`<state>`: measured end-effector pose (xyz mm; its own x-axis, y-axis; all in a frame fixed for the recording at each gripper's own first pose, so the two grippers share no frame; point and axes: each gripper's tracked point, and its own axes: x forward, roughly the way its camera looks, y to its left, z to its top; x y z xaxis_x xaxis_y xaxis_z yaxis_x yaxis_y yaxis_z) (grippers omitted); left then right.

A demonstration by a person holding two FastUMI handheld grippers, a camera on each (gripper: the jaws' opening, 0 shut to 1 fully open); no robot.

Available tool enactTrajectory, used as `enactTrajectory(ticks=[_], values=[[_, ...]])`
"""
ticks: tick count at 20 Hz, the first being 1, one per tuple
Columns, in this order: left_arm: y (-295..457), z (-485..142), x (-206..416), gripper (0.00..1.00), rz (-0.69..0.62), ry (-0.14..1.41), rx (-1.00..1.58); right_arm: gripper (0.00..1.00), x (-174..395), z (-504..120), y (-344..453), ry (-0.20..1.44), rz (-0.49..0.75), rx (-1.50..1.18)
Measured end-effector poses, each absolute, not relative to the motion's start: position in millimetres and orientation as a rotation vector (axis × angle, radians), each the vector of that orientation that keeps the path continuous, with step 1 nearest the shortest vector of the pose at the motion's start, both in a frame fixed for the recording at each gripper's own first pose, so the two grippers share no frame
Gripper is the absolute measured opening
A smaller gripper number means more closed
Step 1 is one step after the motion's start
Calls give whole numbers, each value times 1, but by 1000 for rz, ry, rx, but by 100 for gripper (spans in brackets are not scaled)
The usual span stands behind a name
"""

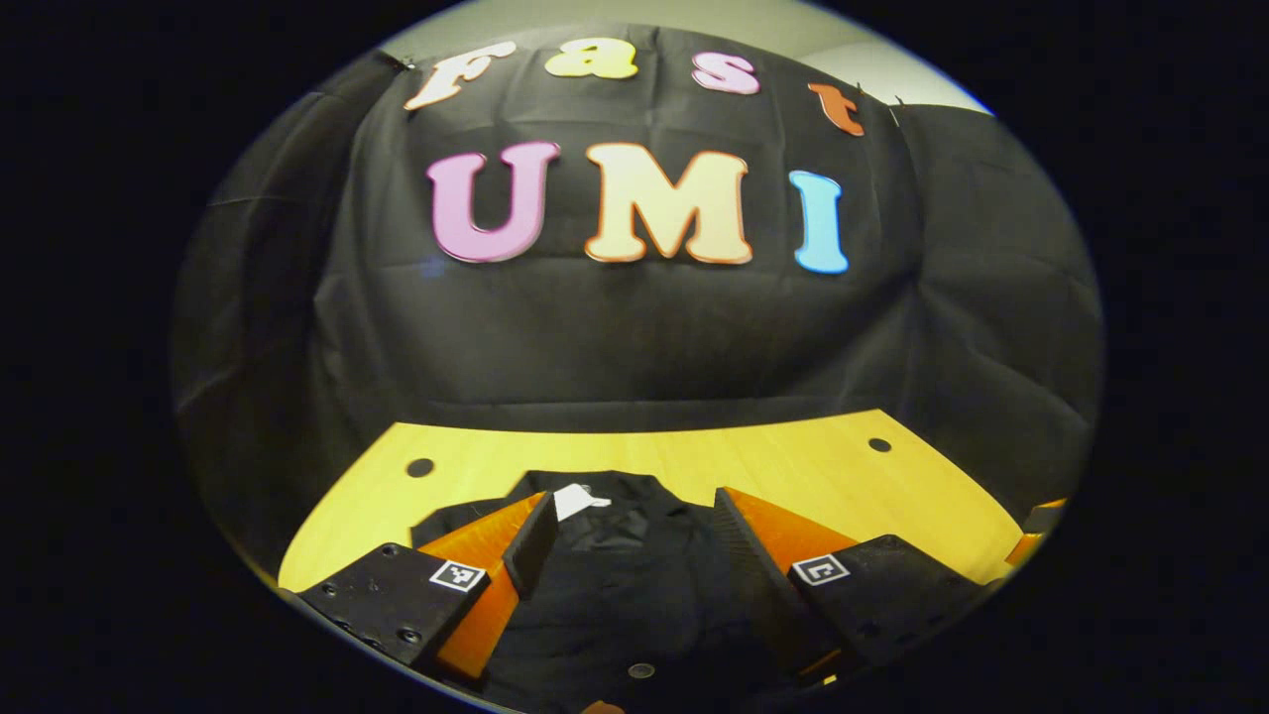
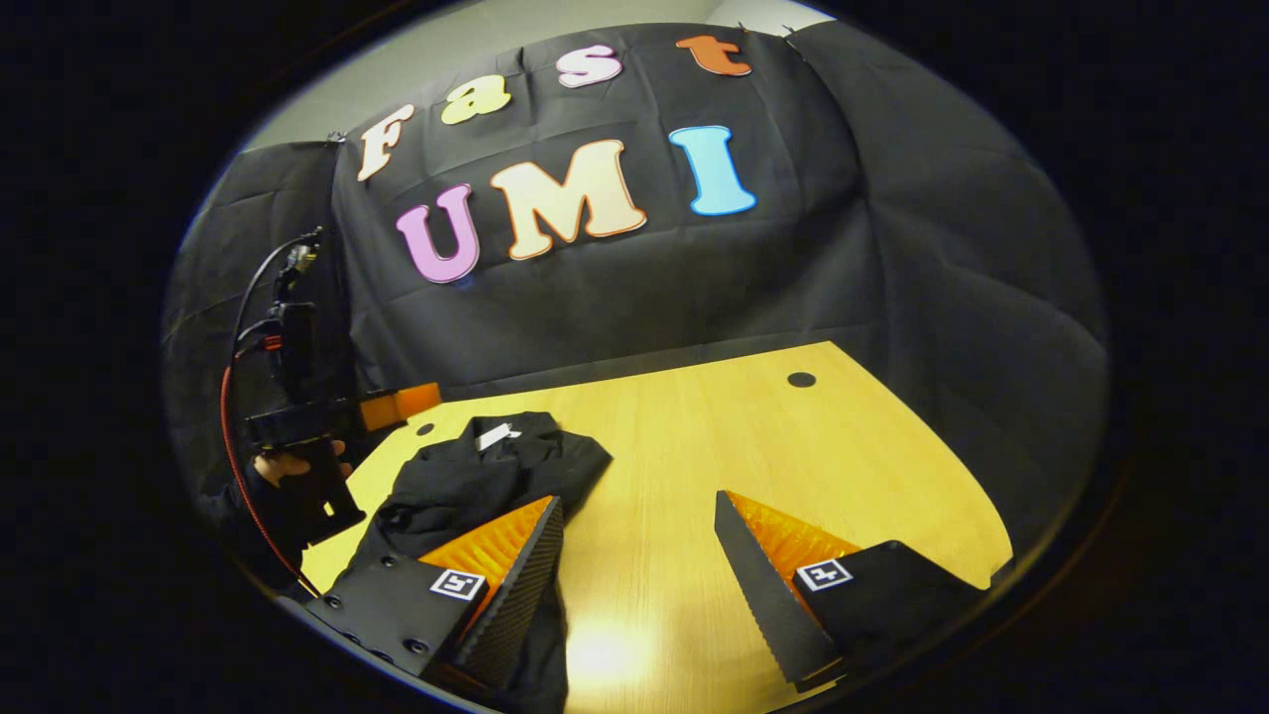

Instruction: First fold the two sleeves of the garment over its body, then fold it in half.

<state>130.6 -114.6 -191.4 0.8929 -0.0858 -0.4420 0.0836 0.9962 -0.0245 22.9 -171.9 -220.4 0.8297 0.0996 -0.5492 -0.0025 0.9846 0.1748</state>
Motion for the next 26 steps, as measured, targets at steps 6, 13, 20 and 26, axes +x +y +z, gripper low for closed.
enactTrajectory(ticks=[6, 13, 20, 26], values=[[-27, -175, 40, 96, 35, 470, 16, 98, -5, -232, -126, 610, 160, 139], [44, -211, -63, 99, 59, 585, 22, 98, -59, -266, -75, 690, 144, 97], [76, -271, -142, 95, 55, 750, -14, 98, -107, -312, -58, 796, 91, 58], [87, -324, -194, 97, 33, 920, -10, 98, -144, -362, -59, 935, 25, 39]])
